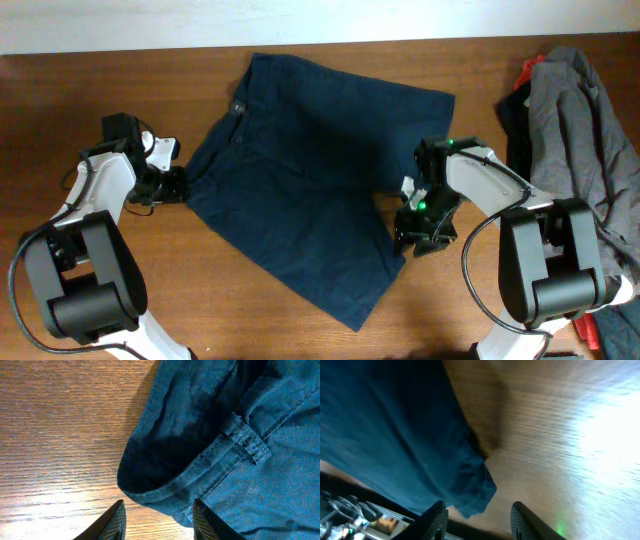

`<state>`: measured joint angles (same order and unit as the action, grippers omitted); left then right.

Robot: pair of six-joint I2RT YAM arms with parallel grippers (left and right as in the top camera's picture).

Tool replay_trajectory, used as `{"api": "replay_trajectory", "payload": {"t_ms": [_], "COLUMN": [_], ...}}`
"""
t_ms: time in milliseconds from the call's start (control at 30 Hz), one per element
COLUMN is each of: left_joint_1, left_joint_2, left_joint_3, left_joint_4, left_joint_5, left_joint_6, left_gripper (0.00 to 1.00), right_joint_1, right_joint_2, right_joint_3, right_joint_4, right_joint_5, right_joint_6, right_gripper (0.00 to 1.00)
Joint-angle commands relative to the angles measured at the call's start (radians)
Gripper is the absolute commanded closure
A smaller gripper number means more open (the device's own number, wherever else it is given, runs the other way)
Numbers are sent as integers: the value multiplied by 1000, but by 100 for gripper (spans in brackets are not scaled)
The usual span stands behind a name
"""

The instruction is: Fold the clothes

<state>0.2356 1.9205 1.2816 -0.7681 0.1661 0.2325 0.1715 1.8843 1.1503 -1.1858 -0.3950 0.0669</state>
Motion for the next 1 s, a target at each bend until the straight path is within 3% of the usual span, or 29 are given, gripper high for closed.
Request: {"api": "replay_trajectory", "payload": {"t_ms": [0, 67, 133, 167, 400, 667, 767, 967], "left_joint_1": [0, 0, 0, 0, 0, 0, 0, 0], "left_joint_2": [-17, -17, -17, -17, -17, -17, -17, -17], "left_joint_3": [-4, -4, -4, -4, -4, -4, -4, -4], "left_joint_4": [4, 8, 7, 5, 6, 5, 6, 6], "left_joint_5": [2, 5, 11, 14, 21, 21, 21, 21], "left_joint_6": [8, 8, 8, 8, 8, 8, 8, 8], "left_gripper": [57, 58, 58, 58, 57, 58, 58, 58], "right_joint_1": [-2, -2, -2, -2, -2, -2, -2, -3], "right_joint_2": [-26, -26, -26, -26, -27, -27, -27, -27], "right_joint_3": [-37, -40, -40, -40, -40, -47, -47, -47], "right_joint_4": [32, 30, 6, -8, 18, 34, 62, 171], "right_joint_5": [-47, -54, -63, -63, -215, -198, -119, -114], "right_joint_6": [-8, -8, -11, -11, -8, 28, 47, 66], "right_gripper": [54, 48, 30, 28, 37, 43, 52, 94]}}
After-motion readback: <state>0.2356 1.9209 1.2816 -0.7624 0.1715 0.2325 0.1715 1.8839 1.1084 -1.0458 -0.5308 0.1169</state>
